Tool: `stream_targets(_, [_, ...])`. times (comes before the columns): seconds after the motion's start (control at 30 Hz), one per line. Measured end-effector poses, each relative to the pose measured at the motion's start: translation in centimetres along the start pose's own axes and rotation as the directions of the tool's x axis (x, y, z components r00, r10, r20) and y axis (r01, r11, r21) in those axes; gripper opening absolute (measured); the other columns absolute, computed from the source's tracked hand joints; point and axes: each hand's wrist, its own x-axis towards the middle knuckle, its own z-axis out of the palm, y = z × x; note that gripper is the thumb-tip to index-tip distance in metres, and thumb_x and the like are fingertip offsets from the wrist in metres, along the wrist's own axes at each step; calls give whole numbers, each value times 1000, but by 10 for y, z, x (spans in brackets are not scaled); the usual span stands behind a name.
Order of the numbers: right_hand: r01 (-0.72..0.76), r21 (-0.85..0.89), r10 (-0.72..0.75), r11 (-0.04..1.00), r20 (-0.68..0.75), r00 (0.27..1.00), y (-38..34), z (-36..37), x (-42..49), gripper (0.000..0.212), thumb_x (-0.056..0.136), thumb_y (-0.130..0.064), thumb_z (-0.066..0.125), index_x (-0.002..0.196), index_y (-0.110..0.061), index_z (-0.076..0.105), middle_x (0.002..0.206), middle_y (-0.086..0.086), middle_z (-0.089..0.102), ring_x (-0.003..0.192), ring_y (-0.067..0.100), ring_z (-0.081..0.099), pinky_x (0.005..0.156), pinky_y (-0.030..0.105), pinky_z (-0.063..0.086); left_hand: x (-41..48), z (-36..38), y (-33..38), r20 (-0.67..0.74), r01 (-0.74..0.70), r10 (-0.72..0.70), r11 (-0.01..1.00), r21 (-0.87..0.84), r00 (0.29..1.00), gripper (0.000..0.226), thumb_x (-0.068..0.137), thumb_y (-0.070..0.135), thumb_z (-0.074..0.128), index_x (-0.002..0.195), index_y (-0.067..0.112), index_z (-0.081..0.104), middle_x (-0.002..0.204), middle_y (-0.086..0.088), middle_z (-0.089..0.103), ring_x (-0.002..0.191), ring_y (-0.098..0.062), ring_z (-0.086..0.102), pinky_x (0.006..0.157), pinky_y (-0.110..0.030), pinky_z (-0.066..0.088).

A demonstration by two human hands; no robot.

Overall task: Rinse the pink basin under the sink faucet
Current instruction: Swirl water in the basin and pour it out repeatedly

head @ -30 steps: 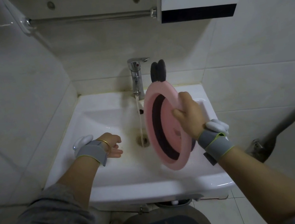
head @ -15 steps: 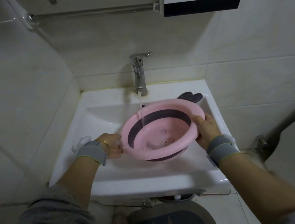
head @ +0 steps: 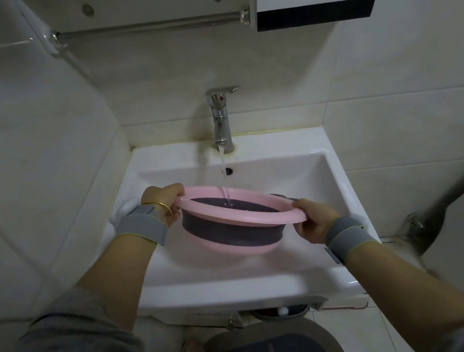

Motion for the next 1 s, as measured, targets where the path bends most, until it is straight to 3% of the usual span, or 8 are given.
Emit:
stream_targets(0.13, [-22,-38,22,999,7,1000,0,3,-3,9,89,-10,59,95,-4,57,76,9,54,64,20,52,34,19,49,0,-6,1,-3,39,-39,998,52,999,22,78,4,55,58,5,46,22,-1,36,45,-19,32,39,-13,37])
stream_targets(0.27, [119,-121,-119,986,8,993,-16,10,-14,8,90,-10,55,82,-7,56,74,9,54,62,20,53,34,17,47,-3,-7,-11,36,108,-112,989,99,993,22,83,5,52,62,4,46,53,-9,40,49,-19,33,52,-18,35])
stream_targets(0.37, [262,-215,-269,941,-4,963,-34,20,-26,12,89,-10,56,99,-2,57,80,13,57,64,24,55,37,25,50,-1,-2,-25,57,144,-152,981,134,987,22,85,7,52,65,2,45,60,-12,40,51,-20,36,52,-22,35])
stream_targets(0.47, [405,-364,-433,839,5,901,-49,30,-35,42,85,-12,59,122,5,50,104,25,61,71,30,62,48,35,55,1,7,-38,91,164,-181,972,168,979,22,86,7,51,65,4,43,60,-11,38,51,-23,38,56,-26,38])
stream_targets(0.63, [527,-660,-670,536,47,741,-59,48,-52,36,80,-18,60,105,6,52,98,25,62,80,43,67,63,54,59,7,23,-52,173,166,-208,960,227,963,21,88,9,47,68,5,42,62,-14,41,53,-24,42,65,-32,44])
stream_targets(0.73, [545,-757,-735,359,130,666,-61,52,-60,41,77,-25,62,103,6,53,95,23,64,83,42,67,66,53,58,9,32,-56,209,172,-220,959,226,953,20,89,7,45,69,4,43,62,-16,44,54,-26,46,82,-42,47])
stream_targets(0.83, [533,-804,-742,265,183,645,-61,49,-65,40,80,-29,61,101,2,52,86,14,58,78,36,64,66,50,58,14,41,-56,230,180,-233,956,231,945,18,91,7,44,74,1,46,66,-18,47,57,-30,50,82,-46,46])
stream_targets(1.0, [470,-849,-714,241,173,679,-51,31,-53,40,73,-39,60,95,-7,50,91,14,62,79,38,65,66,52,57,31,48,-56,243,214,-269,949,231,932,24,96,6,40,74,-1,45,65,-18,52,60,-29,49,92,-50,44])
